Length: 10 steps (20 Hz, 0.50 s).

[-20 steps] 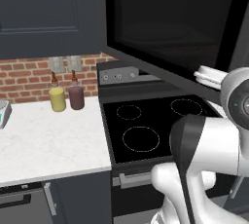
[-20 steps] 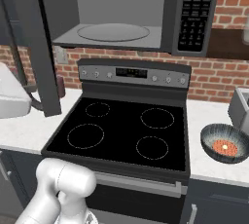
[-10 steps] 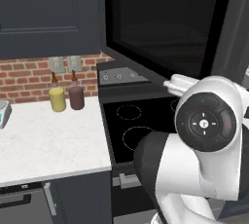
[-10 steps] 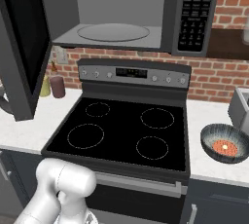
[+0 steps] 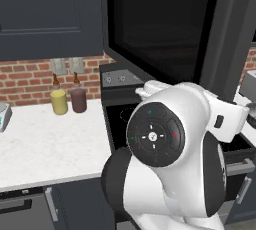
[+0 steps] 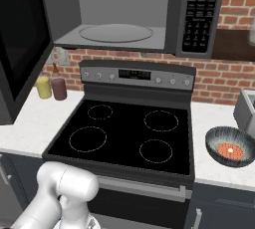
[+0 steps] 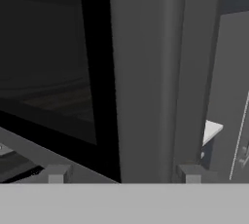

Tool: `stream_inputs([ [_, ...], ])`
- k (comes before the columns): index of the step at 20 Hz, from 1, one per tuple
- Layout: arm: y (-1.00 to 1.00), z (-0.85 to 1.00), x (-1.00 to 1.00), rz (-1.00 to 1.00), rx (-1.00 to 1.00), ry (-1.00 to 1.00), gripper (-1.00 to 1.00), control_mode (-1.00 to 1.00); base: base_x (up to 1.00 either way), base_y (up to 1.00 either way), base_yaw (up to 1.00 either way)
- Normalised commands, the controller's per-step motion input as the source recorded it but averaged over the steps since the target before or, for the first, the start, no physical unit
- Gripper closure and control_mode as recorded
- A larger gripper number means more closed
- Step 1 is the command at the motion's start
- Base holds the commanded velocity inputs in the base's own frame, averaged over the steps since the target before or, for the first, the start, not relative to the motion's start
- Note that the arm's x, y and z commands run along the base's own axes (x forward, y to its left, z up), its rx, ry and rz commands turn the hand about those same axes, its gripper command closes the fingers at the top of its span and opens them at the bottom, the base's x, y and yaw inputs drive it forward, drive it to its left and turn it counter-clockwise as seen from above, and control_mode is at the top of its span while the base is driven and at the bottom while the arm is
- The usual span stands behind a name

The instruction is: Open the microwave, place the bowl with waffle inside the microwave, then close the microwave door and turn it on.

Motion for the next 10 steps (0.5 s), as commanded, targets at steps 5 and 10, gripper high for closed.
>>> stream_inputs([
  [5,0.56,0.00,0.03,-0.07,0.00,0.00,-1.00,-1.00,0.00,0.00,0.00],
  [10,0.37,0.00,0.01,-0.09,0.00,0.01,-1.00,-1.00,0.00,0.00,0.00],
])
